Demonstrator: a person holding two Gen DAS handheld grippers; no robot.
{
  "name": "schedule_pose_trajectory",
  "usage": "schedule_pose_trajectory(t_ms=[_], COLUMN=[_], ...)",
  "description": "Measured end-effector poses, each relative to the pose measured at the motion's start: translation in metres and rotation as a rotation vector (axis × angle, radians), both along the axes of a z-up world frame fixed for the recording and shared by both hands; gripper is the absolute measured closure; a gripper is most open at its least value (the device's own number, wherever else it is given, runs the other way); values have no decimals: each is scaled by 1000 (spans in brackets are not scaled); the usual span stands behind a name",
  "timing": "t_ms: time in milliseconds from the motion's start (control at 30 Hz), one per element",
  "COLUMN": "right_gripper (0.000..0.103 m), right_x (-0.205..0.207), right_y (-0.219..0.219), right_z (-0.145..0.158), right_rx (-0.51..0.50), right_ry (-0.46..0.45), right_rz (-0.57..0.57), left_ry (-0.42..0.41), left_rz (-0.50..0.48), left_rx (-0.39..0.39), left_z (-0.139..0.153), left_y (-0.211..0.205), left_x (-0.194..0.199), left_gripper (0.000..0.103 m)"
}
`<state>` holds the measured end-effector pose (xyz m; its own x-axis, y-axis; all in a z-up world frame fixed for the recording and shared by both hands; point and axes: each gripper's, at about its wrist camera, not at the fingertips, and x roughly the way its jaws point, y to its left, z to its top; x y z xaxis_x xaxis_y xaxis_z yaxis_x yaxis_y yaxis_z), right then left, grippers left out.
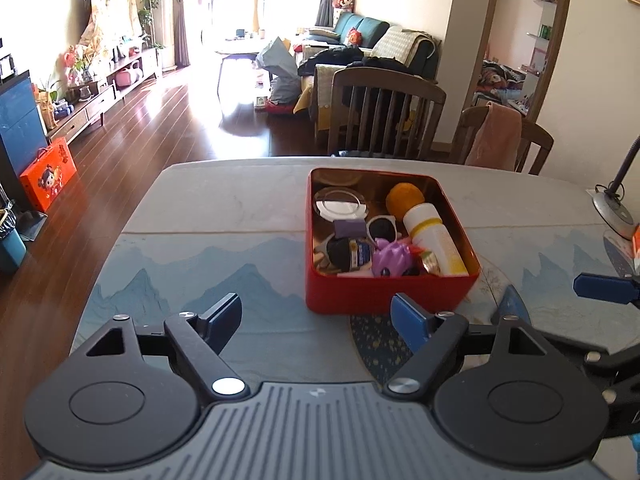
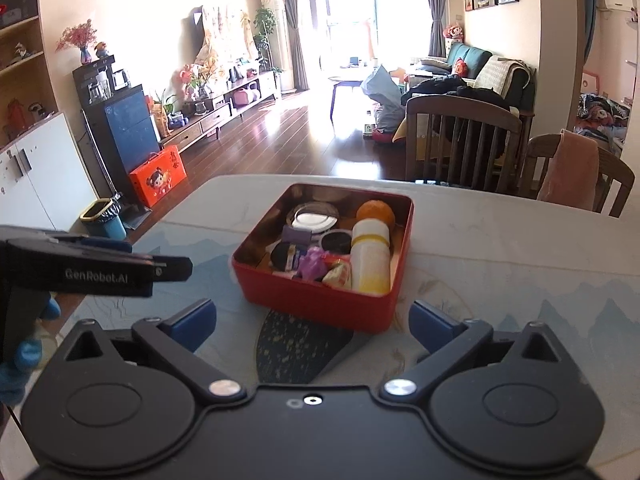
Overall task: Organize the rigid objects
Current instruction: 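Move the left tool to the green game piece while the right tool approaches the silver nail clipper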
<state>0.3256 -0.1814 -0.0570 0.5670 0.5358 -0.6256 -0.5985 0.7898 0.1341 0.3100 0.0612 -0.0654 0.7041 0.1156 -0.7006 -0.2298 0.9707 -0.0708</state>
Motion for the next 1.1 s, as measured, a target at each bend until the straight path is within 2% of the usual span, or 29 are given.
schedule_pose_trajectory(t_ms=[267, 667, 900, 1100], right_gripper=[0, 1, 2, 9], right_x=[-28, -42, -40, -33], right_y=[8, 18, 23, 30], right_z=[-29, -81, -103, -115], right_rx=[-61, -110, -95, -62], right_ry=[5, 59, 110, 147], right_rz=[-4, -11, -10, -9], left_ry=[-3, 29, 50, 77], left_rz=[-10, 11, 26, 34], left_rx=[-34, -2, -3, -6], left_z=[-13, -38, -55, -68], left_y=[-3, -11, -12, -13], left_x=[-29, -53, -57, -53], left_gripper=[21, 21, 21, 21])
